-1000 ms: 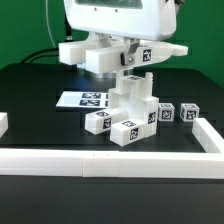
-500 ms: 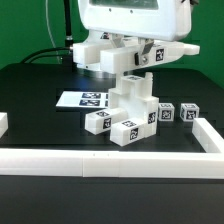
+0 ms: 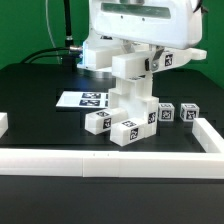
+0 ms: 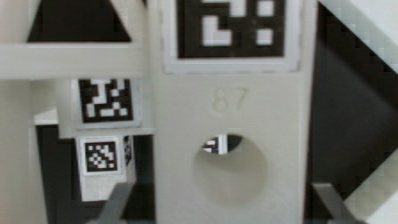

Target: Assemble chair

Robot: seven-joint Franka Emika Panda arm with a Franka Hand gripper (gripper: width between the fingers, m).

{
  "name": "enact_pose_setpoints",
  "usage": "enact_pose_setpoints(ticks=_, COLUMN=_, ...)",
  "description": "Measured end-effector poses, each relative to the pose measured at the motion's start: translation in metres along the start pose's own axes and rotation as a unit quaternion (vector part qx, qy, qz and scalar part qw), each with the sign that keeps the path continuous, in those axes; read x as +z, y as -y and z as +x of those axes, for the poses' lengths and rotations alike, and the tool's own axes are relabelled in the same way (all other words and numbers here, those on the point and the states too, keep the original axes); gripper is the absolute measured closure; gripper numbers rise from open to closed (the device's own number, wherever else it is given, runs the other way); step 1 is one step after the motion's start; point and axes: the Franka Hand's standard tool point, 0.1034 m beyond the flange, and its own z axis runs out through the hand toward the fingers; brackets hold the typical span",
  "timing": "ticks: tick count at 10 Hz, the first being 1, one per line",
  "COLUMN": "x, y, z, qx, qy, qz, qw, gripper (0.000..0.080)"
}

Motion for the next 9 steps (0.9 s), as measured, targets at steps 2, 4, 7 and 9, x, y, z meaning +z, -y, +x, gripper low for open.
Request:
enact_pose_setpoints(ticks=2, x=0.0007, y=-0.0006, z=0.0005, qx=0.0, qy=0.0, qz=-0.001, qw=1.0, gripper=0.0514)
enact_pose_setpoints(ticks=4, x=0.0013, y=-0.0008, z=0.0004, qx=-0.001, qy=0.0, qz=-0.001, qw=1.0, gripper=0.0514)
enact_pose_setpoints(ticks=7, x=0.0041, y=-0.0013, z=-0.0023, qx=-0.003, qy=0.0, qz=-0.002, qw=1.0, gripper=0.0514)
enact_pose_setpoints(ticks=9, x=0.0073, y=-0.0014, z=-0.006, qx=-0.006, qy=0.0, qz=-0.004, qw=1.0, gripper=0.0514)
